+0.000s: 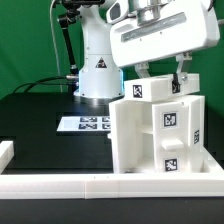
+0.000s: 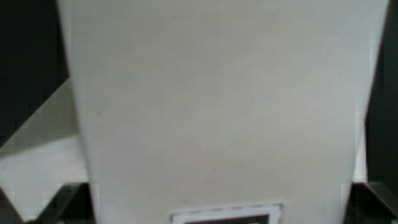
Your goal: Assemble cabinet
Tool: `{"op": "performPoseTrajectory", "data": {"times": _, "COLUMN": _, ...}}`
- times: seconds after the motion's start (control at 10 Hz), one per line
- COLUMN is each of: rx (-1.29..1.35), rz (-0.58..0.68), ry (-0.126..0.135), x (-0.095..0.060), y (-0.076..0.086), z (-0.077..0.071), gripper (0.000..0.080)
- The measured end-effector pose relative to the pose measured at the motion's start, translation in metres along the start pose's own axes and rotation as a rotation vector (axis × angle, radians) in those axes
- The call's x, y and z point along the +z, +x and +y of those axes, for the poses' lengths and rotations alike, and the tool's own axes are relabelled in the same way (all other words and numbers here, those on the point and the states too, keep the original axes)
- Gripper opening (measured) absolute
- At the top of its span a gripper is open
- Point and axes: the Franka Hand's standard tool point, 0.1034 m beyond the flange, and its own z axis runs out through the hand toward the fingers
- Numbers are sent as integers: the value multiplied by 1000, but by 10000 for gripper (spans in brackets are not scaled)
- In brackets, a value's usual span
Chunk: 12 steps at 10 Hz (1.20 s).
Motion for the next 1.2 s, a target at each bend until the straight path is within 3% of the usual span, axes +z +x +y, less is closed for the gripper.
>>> {"op": "performPoseTrajectory", "data": {"times": 0.8, "rx": 549, "rz": -62, "ry": 8, "x": 1, "y": -9, "z": 0, "gripper": 560}}
{"op": "performPoseTrajectory", "data": {"times": 1.2, "rx": 888, "rz": -94, "ry": -2, "x": 5, "y": -19, "z": 1, "gripper": 560}}
